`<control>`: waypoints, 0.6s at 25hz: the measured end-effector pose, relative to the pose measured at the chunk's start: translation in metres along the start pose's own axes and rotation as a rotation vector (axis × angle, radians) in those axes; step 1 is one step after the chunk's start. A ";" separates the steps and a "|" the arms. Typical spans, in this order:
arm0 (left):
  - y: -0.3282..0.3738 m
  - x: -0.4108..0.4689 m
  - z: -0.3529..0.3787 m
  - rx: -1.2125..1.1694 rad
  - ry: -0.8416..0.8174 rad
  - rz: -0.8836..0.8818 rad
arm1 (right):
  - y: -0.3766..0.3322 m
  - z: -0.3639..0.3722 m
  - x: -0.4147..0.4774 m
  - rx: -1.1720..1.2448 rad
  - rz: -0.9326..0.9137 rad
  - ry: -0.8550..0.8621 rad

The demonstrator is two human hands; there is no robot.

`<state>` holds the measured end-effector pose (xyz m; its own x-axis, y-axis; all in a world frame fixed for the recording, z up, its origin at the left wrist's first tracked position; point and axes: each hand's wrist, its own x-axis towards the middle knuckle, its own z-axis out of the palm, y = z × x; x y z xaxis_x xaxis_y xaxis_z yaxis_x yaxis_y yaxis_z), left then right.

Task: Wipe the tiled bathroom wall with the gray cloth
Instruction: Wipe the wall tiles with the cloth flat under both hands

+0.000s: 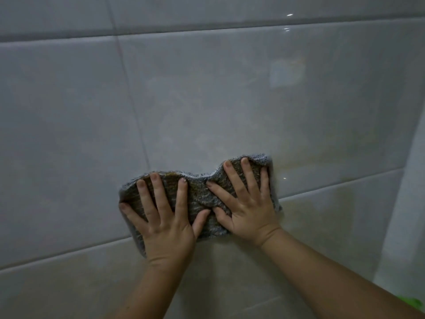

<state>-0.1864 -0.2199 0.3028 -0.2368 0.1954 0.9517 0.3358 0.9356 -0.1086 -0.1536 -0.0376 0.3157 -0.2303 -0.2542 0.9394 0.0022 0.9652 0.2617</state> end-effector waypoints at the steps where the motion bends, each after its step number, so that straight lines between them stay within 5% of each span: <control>1: 0.018 0.002 0.005 -0.006 0.007 0.002 | 0.017 -0.002 -0.005 -0.004 0.001 0.003; 15: 0.234 0.079 0.029 -0.065 0.035 0.146 | 0.241 -0.024 -0.048 -0.046 0.091 0.033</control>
<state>-0.1527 0.0228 0.3440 -0.1497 0.3169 0.9366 0.4229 0.8768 -0.2291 -0.1184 0.2055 0.3394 -0.1954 -0.1680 0.9662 0.0667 0.9807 0.1840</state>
